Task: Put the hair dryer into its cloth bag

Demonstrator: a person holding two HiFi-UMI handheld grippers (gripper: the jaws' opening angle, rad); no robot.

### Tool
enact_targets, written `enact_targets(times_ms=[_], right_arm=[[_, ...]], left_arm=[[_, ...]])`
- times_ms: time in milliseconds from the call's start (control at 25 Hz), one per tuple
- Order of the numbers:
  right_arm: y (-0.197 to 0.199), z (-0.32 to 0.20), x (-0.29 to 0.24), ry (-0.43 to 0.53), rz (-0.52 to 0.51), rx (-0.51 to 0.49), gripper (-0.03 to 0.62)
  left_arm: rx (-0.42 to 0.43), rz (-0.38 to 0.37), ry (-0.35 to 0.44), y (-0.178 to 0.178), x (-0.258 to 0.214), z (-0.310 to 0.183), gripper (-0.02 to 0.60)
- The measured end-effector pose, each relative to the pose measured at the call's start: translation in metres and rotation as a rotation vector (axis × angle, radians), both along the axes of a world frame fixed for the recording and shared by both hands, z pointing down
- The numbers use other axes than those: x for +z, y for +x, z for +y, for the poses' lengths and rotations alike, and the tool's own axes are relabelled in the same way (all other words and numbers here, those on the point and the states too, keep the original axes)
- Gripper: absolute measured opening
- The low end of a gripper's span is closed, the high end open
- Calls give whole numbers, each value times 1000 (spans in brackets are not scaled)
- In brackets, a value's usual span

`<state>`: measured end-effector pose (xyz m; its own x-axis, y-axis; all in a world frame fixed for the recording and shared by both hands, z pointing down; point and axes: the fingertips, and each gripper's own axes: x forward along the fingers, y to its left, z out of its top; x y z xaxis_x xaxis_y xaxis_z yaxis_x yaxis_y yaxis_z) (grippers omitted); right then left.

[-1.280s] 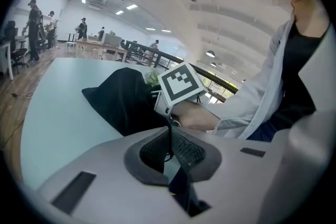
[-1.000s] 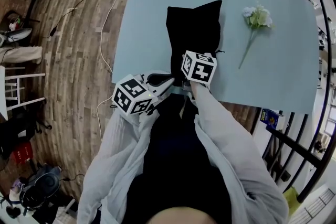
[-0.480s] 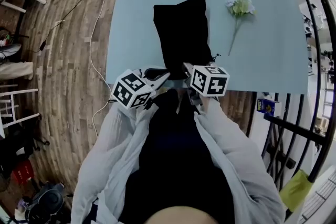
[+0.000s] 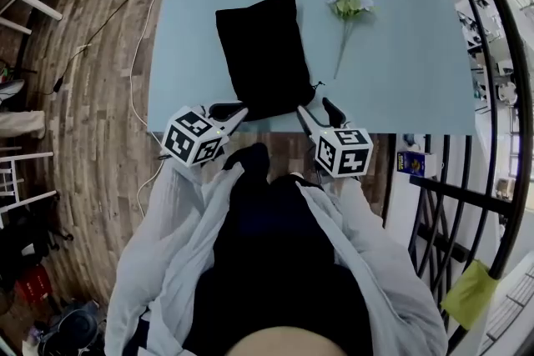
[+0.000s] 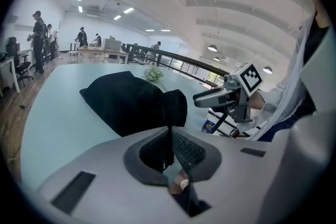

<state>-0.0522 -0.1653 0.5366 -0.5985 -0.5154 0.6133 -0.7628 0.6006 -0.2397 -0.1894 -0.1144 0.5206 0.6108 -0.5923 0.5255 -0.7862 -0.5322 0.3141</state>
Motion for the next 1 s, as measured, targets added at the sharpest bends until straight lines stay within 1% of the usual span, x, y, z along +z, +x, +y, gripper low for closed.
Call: enact_targets(times_ms=[80,160,200,280,360,480,560,600,680,760,840,920,1000], right_arm=[[3,-17,4,53,54,-63,281],[-7,-32,14,102,151,-175,273],[-11,-39,19,128,206,-220,241],[-15,-49,24,172,277,-262,143],[-13,-53,14,208,269,-251,31],[-3,-46,-8,278,230,-230,28],[6,-34,-10,307,257,-255,29],[11,-29,-5,313,282,-268,32],[22,-20,13,290,323,-276,41],[33,-16,34,251,369,-274,40],[40,-12,52,240,433,-300,42],[41,-6,63,254,487,-352,44],[40,0,70,287,532,-405,44]], left_arm=[[-12,-21,-6,1,1,-1,31],[-28,-31,-15,3,2,-2,31],[-34,-38,-18,4,2,-3,31],[-40,-55,-20,6,3,-4,31],[-45,-69,-16,8,1,-4,31],[-58,-82,-6,6,-4,-3,31],[-43,-109,-12,9,-3,1,31],[-22,-137,-21,13,0,4,31],[39,-213,-54,23,12,12,31],[111,-293,-97,35,32,19,31],[157,-378,-138,41,54,23,31],[154,-462,-176,39,72,25,31],[127,-502,-205,35,81,24,31]])
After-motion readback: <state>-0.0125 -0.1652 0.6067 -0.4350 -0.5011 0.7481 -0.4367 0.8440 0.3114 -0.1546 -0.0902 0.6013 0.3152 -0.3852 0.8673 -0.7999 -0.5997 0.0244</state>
